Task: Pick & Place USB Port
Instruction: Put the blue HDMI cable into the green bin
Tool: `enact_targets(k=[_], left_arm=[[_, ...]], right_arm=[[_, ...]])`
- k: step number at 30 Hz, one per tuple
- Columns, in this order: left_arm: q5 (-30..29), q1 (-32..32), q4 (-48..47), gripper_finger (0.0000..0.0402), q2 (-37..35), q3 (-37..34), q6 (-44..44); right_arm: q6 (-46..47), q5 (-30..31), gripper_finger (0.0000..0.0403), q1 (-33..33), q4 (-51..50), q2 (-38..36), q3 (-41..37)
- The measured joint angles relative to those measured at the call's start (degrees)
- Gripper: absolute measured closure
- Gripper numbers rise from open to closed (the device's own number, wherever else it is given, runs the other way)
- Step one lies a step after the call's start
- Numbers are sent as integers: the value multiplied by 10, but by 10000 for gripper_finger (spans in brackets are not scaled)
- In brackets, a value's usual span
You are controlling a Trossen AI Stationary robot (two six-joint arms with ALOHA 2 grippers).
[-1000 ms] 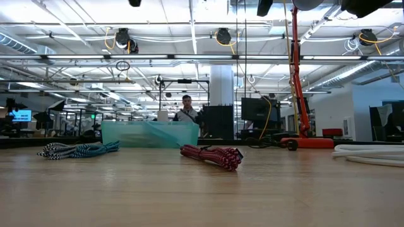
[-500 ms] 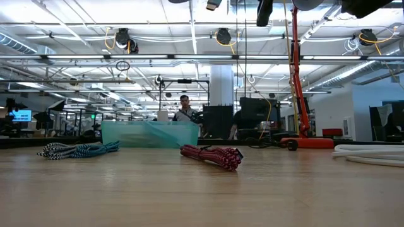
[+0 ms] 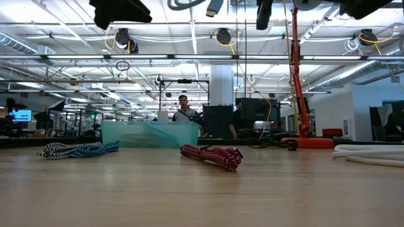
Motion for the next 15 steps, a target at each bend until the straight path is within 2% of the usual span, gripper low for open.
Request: enact_targets(k=[3, 6, 9, 11, 15], left_arm=[[-119, -19, 8, 259, 9, 0, -73], [-203, -33, -2, 259, 8, 0, -161], [-235, -54, -18, 259, 4, 0, -203], [-238, -62, -21, 259, 4, 0, -213], [-272, -74, -22, 259, 4, 0, -238]], right_arm=[[0, 2, 374, -7, -7, 0, 0], [-1, 27, 374, -25, -26, 0, 0], [5, 57, 374, -65, -38, 0, 0], [29, 54, 374, -102, -35, 0, 0], [96, -16, 374, -193, -37, 0, 2]])
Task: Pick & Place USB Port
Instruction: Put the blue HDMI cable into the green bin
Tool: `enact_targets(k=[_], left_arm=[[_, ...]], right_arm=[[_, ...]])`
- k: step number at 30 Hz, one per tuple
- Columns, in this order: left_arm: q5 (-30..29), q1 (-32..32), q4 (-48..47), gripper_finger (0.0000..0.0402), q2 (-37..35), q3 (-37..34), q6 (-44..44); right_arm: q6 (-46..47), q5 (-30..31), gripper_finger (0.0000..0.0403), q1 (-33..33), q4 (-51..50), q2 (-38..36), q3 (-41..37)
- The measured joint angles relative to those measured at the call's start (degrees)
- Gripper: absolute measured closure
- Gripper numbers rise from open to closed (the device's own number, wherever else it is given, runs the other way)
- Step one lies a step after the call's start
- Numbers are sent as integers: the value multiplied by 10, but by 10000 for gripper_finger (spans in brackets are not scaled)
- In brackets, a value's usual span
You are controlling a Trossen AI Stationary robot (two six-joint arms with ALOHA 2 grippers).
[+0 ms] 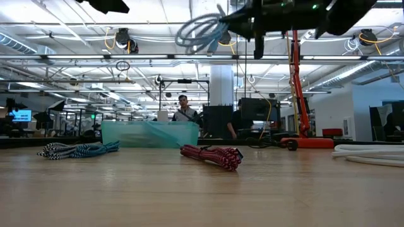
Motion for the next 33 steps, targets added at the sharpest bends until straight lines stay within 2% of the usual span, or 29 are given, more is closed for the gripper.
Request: enact_targets(k=[3, 7, 11, 14, 18, 21, 24, 28, 30, 33], left_arm=[[-2, 0, -1, 259, -8, 0, -31], [8, 3, -6, 259, -33, 0, -64], [8, 4, -56, 259, -76, 0, -111], [33, 14, -132, 259, -127, 0, -200], [160, 53, -273, 267, -230, 0, -348], [230, 83, -373, 289, -313, -1, -393], [328, 98, -427, 318, -406, -4, -372], [483, 111, -432, 356, -512, -11, -322], [579, 113, -431, 372, -551, -20, -301], [753, 113, -393, 389, -591, -43, -258]], right_arm=[[40, -53, 374, -62, -38, 0, 23], [46, -60, 374, -102, -93, 37, 74], [65, -97, 374, -120, -123, 113, 161], [75, -167, 374, -122, -142, 184, 234], [68, -261, 374, -101, -147, 260, 312], [51, -289, 374, -82, -141, 278, 333], [14, -294, 374, -66, -146, 277, 333], [-15, -320, 374, -44, -150, 270, 333], [-21, -334, 371, -28, -149, 270, 333], [-29, -348, 368, -4, -144, 271, 332]])
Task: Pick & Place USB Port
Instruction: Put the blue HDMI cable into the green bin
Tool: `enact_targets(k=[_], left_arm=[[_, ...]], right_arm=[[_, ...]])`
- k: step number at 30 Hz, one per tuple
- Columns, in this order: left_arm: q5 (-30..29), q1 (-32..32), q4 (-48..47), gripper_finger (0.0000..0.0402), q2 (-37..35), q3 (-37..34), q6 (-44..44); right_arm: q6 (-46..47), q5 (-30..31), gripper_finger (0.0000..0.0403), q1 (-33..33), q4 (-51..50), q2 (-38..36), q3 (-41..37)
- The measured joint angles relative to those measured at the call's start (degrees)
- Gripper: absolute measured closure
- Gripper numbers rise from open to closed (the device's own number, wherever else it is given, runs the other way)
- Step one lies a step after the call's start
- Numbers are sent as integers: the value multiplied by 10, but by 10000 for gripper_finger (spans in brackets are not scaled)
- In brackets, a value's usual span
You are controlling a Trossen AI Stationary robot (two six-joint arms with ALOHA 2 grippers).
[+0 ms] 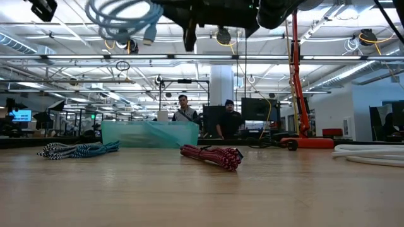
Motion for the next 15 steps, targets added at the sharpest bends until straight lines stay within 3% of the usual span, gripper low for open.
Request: enact_targets(k=[2, 3, 7, 11, 15], left_arm=[[86, 0, 21, 395, -6, -20, 16], [97, 0, 28, 395, -6, -27, 17], [57, 0, 34, 370, 15, -48, -17], [-36, 1, 55, 289, 62, -67, -105], [-53, 1, 34, 184, 126, -68, -114]], right_arm=[[-13, 2, 371, 15, 5, 0, 0], [-21, 3, 373, 22, 6, -1, 0], [-27, 3, 375, 46, 16, 0, 0], [-37, 1, 372, 64, 22, -1, 0], [-53, 4, 370, 78, -4, 0, 0]])
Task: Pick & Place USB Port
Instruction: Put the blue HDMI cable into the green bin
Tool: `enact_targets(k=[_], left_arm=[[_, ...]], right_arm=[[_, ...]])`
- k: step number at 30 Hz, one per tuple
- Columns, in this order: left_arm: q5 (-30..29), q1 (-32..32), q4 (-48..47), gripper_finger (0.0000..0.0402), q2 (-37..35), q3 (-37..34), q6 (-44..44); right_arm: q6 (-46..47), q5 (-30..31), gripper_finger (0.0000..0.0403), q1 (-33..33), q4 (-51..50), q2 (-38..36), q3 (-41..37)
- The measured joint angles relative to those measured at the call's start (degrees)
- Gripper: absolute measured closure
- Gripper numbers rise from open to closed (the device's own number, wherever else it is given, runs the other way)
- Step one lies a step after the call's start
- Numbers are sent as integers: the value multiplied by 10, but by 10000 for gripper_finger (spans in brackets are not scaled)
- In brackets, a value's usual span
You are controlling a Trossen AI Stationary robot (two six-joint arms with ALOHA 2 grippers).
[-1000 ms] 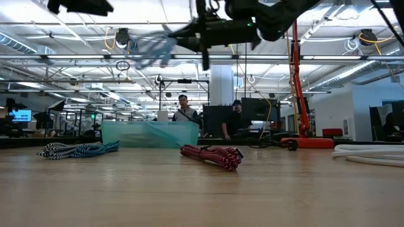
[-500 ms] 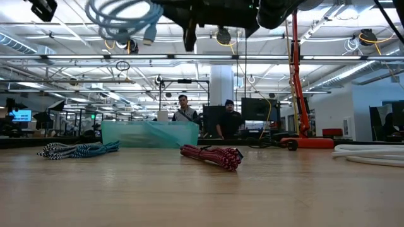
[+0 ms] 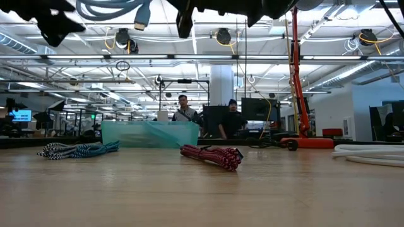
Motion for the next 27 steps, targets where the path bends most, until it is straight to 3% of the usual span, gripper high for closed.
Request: enact_targets(k=[2, 5, 8, 13, 16, 18, 24, 27], left_arm=[[-43, -1, -5, 146, 29, 0, 17], [-74, 0, -1, 107, 68, 0, -29], [-22, 0, 49, 85, 100, 0, -55], [136, -3, 137, 74, 119, 2, 4], [200, -17, 181, 73, 122, 3, 33], [211, -29, 206, 73, 121, 3, 56], [187, -51, 285, 73, 138, 3, 101], [187, -52, 325, 73, 164, 3, 115]], right_arm=[[-8, 0, 373, 7, -3, 0, 0], [-21, 0, 373, 20, -19, 0, 0], [-29, 2, 369, 31, -29, 0, 0], [-37, 1, 373, 46, -33, -9, -1], [-52, 2, 374, 62, -32, -24, 0], [-68, 9, 372, 74, -42, -36, 0], [-130, 139, 372, 102, -80, -64, 0], [-139, 157, 374, 106, -80, -64, 0]])
